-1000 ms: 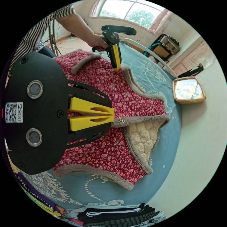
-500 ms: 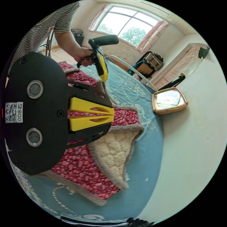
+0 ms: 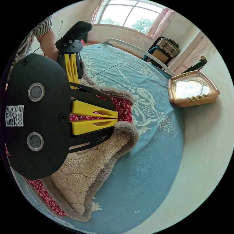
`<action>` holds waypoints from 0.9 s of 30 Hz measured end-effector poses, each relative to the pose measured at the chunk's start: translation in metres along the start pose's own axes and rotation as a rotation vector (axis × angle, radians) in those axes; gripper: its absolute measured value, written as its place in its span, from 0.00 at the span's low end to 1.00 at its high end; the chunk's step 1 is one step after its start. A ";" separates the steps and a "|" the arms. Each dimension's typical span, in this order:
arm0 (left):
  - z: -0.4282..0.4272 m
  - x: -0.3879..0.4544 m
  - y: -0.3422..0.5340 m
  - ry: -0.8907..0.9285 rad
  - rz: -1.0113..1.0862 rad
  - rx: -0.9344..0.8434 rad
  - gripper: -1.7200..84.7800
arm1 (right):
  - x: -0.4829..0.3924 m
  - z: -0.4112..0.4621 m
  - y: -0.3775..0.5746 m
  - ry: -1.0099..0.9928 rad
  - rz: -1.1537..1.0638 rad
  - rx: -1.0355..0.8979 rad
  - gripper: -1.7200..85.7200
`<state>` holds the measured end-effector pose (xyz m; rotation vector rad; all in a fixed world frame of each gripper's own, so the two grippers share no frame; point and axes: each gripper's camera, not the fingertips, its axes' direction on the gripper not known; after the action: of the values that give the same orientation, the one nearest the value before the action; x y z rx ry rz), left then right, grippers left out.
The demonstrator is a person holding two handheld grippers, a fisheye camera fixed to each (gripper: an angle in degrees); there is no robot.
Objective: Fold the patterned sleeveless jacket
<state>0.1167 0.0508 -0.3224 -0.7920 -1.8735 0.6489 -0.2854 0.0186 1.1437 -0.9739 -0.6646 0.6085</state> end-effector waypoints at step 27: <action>-0.120 -0.029 0.091 0.025 -0.019 -0.010 0.02 | -0.005 -0.133 0.287 -0.021 0.057 0.040 0.02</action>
<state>0.2581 0.0993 -0.3577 -0.7844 -1.8610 0.6149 -0.2377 0.0671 0.8347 -0.9525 -0.6429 0.6813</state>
